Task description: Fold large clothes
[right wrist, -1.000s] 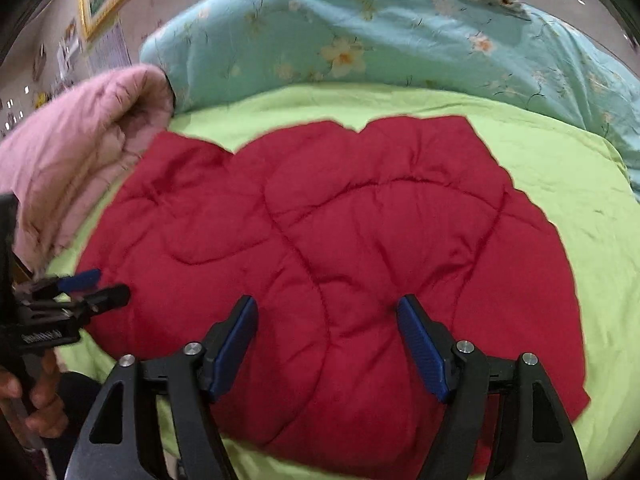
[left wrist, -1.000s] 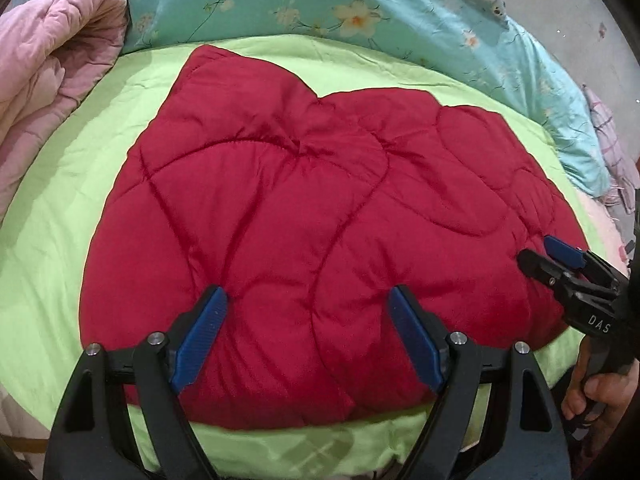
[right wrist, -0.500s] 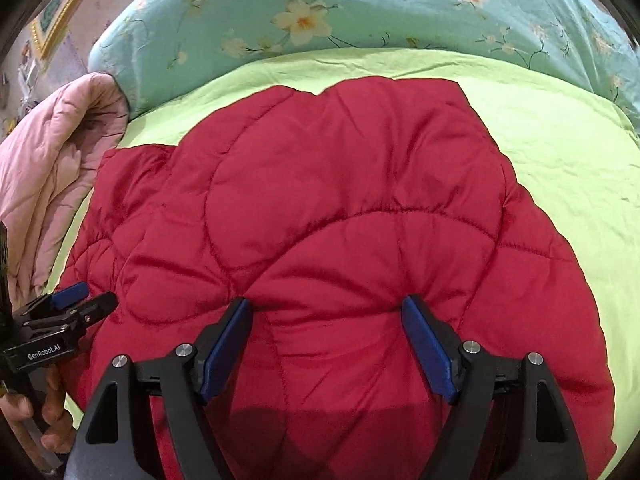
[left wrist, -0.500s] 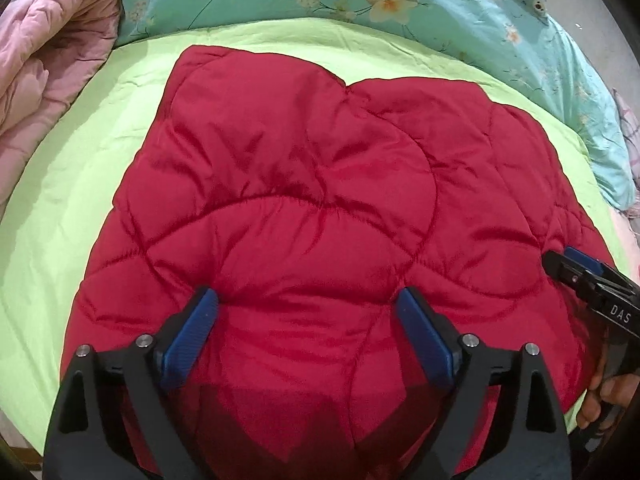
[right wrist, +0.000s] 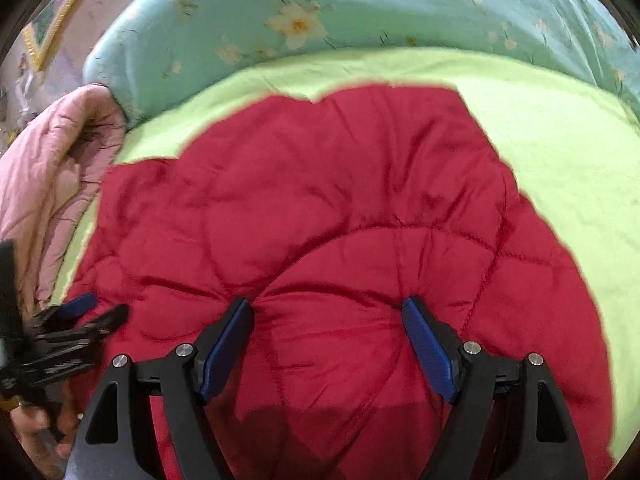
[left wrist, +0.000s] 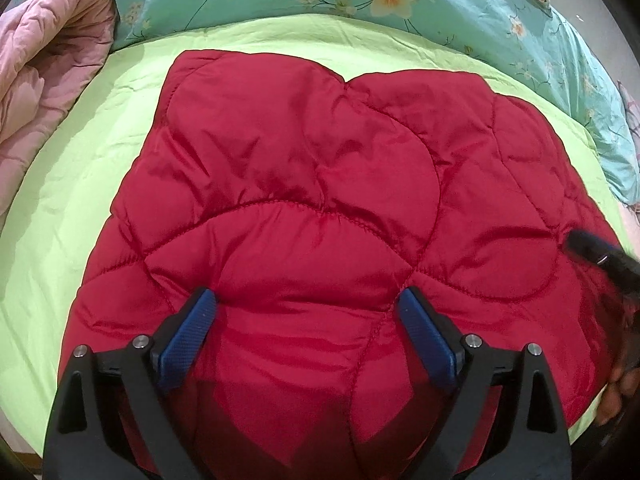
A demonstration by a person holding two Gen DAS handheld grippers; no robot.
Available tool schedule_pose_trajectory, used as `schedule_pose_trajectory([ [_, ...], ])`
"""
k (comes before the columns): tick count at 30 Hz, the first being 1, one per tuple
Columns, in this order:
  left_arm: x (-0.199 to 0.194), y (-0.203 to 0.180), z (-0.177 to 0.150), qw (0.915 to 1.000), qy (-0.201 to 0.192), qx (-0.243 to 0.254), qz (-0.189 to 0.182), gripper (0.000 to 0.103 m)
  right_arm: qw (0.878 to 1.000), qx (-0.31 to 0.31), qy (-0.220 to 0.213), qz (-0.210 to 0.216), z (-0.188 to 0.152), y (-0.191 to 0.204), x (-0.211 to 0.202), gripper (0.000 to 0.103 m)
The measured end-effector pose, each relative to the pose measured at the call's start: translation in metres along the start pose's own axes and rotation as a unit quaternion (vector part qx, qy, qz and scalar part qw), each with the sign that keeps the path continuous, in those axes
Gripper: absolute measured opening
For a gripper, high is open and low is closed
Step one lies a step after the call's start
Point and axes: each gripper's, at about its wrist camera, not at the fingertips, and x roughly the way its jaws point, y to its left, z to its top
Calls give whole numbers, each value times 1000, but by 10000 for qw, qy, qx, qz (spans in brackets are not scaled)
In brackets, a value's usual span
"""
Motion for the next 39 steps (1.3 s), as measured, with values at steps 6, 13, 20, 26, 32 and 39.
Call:
schedule_pose_trajectory([
  [6, 2, 0, 2, 10000, 50, -43, 1, 95, 9998, 185, -46, 79, 46, -11, -4, 77],
  [13, -16, 21, 26, 9971, -60, -505, -570, 94, 9965, 589, 595, -33, 57, -41, 54, 73],
  [20, 39, 39, 58, 9962, 322, -813, -51, 94, 9973, 472, 532, -180, 51, -39, 68, 76],
  [26, 53, 36, 64, 9963, 482, -709, 116, 95, 9964, 629, 539, -148, 52, -44, 67, 76],
  [32, 15, 43, 52, 9965, 251, -765, -210, 95, 9974, 706, 147, -46, 46, -43, 16, 75],
  [39, -48, 42, 1, 9963, -138, -614, -587, 95, 9989, 406, -211, 102, -9, -41, -69, 77],
])
